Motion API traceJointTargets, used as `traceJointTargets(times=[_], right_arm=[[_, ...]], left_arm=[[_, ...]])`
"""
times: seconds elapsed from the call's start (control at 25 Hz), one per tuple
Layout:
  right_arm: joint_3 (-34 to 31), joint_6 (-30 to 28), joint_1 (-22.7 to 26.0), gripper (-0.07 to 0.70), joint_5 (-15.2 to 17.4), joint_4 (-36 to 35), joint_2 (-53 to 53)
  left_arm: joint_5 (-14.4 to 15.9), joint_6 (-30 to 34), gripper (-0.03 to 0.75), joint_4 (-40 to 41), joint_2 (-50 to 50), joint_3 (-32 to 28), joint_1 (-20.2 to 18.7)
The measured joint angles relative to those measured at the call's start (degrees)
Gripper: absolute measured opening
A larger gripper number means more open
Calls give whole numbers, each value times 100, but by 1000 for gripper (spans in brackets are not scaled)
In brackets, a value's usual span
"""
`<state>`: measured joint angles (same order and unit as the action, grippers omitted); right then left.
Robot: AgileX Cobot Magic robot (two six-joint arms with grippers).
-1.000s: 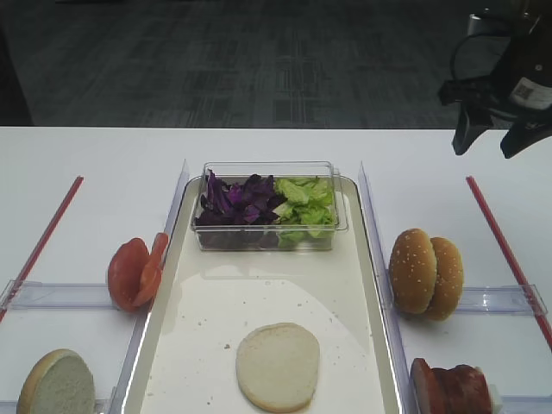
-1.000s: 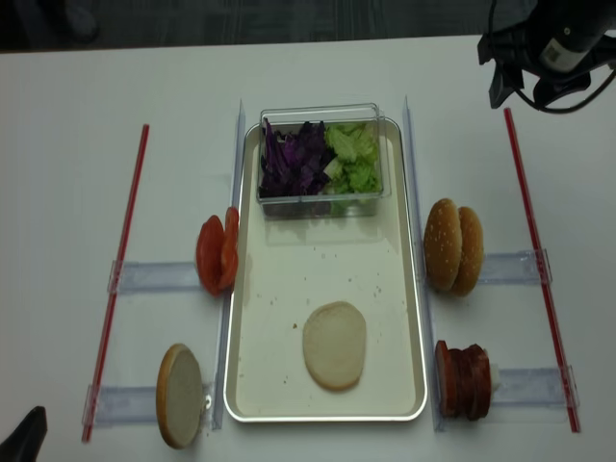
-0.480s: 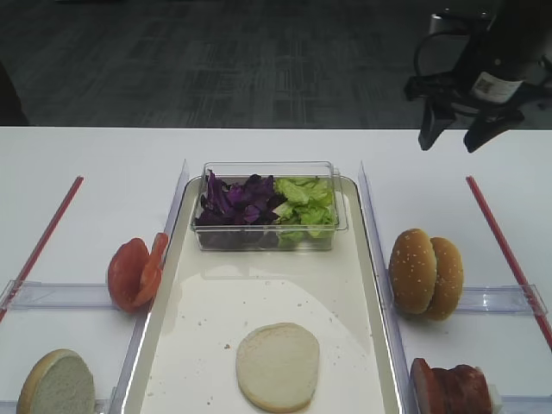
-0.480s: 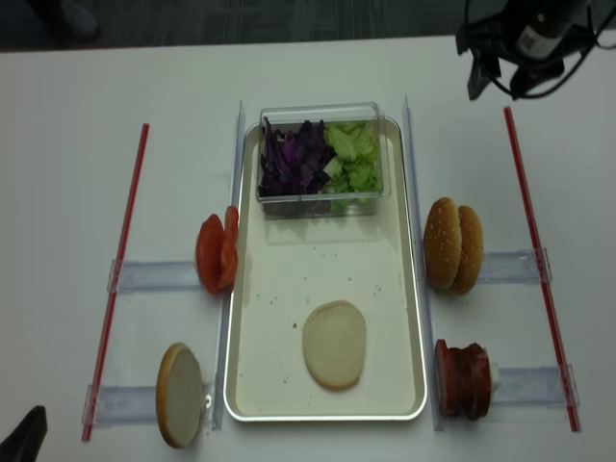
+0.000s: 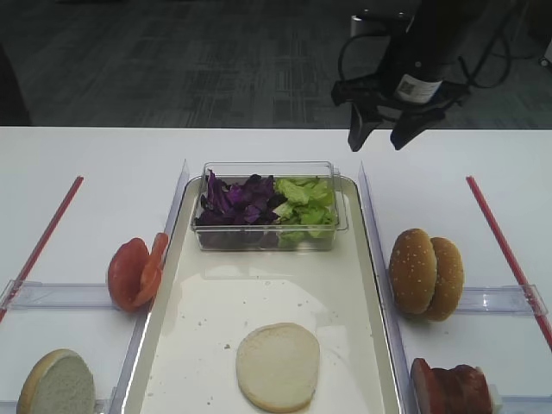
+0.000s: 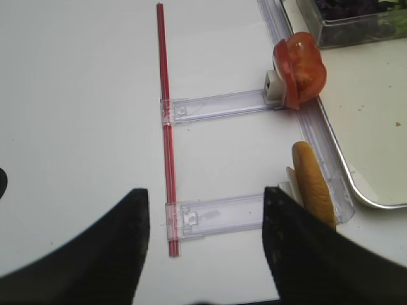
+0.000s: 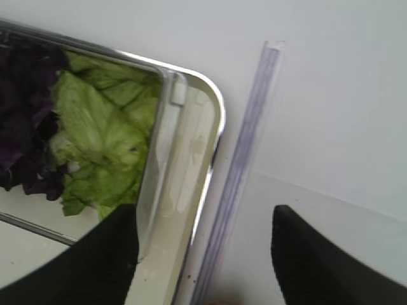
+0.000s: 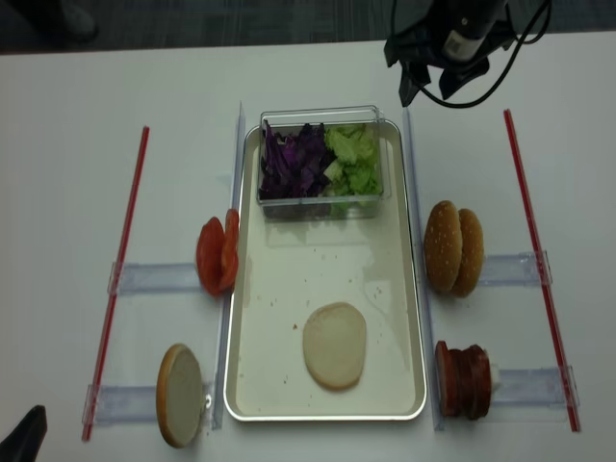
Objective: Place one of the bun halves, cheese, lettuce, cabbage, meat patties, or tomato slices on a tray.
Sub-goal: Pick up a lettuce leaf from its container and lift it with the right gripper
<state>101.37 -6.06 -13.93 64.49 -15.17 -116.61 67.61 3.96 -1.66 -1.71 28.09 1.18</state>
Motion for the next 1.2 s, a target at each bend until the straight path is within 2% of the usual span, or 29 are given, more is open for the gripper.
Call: traceJointTargets(times=[0.56, 1.2], right_arm=[[914, -138, -886, 480, 155, -17, -772], [1300, -366, -1061, 480, 128, -17, -1423]], left_arm=[[0, 0, 366, 0, 0, 0, 0], [0, 0, 366, 0, 0, 0, 0]])
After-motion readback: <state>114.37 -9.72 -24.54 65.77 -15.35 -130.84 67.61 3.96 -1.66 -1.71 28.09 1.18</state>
